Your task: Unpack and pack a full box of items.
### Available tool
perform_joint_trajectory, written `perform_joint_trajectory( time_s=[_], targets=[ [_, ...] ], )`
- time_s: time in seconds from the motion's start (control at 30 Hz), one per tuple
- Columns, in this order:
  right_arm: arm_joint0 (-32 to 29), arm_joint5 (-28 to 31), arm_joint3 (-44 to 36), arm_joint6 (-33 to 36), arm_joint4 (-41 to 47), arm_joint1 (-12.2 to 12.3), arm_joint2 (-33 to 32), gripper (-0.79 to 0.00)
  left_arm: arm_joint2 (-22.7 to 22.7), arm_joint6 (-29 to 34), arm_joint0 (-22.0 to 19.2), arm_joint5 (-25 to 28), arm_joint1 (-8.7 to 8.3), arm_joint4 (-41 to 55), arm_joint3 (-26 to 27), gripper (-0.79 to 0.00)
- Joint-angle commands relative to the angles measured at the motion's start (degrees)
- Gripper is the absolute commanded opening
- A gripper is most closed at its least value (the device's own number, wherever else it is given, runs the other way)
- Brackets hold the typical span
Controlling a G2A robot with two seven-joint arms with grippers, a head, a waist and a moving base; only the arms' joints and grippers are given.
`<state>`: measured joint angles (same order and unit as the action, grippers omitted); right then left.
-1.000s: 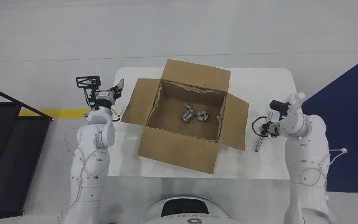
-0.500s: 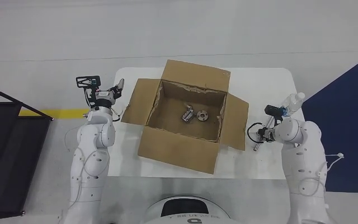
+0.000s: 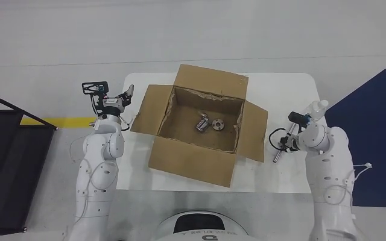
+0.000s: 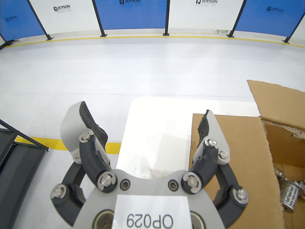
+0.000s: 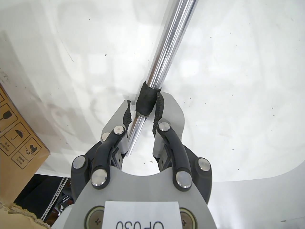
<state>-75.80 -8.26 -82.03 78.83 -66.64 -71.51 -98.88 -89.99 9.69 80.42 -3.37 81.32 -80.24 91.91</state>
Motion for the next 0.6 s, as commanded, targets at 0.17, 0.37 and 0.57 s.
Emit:
perform_joint_trajectory(
  time_s=[0.17,0.37,0.57],
  targets=[
    [-1.70,-1.10,-3.36,-1.28,-0.14,0.25,-0.03,-0.785,0.00,0.00,0.00,0.00,0.00,0.00,0.00,0.000],
    [-8.88,3.98,-14.90,-4.64,10.03,0.27,-3.32,-0.785,0.00,0.00,0.00,0.00,0.00,0.00,0.00,0.000],
    [-15.00,11.53,-20.82,-8.95,26.07,0.35,-8.65,-0.785,0.00,0.00,0.00,0.00,0.00,0.00,0.00,0.000]
  ],
)
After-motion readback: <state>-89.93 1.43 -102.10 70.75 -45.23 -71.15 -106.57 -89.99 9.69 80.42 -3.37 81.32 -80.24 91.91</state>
